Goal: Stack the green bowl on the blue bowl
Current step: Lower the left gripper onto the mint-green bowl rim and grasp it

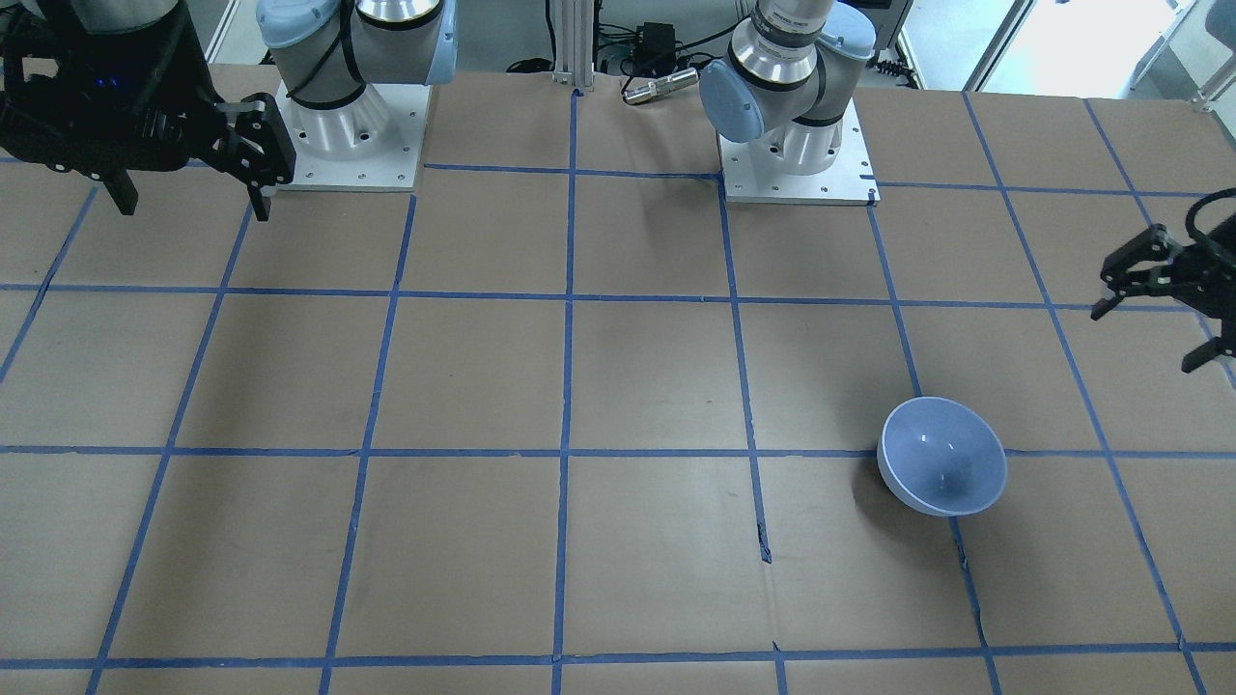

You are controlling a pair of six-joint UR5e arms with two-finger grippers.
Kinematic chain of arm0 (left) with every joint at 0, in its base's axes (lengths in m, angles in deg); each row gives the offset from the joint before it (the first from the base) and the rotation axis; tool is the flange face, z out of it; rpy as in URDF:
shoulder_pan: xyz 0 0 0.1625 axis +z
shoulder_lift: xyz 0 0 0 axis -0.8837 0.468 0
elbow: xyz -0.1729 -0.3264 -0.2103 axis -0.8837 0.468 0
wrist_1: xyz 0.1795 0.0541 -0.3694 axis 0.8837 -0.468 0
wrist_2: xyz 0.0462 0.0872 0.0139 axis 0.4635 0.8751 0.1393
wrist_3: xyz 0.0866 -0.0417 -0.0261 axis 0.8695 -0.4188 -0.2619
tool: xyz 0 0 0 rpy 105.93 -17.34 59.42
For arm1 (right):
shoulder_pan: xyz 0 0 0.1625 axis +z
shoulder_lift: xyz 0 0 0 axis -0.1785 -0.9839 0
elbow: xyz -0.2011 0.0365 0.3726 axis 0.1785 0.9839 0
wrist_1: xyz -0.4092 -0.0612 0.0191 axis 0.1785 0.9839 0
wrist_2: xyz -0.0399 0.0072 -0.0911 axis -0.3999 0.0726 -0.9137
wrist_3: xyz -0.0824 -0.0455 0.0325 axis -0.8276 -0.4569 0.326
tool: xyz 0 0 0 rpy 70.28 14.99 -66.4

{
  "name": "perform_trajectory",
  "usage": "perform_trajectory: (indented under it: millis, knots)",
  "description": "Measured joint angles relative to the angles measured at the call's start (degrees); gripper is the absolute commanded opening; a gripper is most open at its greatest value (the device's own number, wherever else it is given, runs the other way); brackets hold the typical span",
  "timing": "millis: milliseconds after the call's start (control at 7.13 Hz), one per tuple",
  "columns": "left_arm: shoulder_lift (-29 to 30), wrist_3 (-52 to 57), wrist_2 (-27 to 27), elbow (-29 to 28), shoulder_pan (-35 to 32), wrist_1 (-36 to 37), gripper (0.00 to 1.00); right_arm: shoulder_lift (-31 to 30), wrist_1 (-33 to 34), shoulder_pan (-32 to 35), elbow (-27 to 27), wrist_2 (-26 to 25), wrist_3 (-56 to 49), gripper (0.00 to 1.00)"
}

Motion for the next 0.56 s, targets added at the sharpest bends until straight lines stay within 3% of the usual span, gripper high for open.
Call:
perform_trajectory:
  millis: [280, 561]
  knots:
    - [8.11, 12.63, 0.31, -6.20, 5.23, 3.44, 1.00, 0.00, 0.00, 0.00, 0.00, 0.00, 0.00, 1.00]
    - [17.15, 21.43, 5.30, -15.69, 7.38, 3.95, 1.00, 0.00, 0.00, 0.00, 0.00, 0.00, 0.00, 1.00]
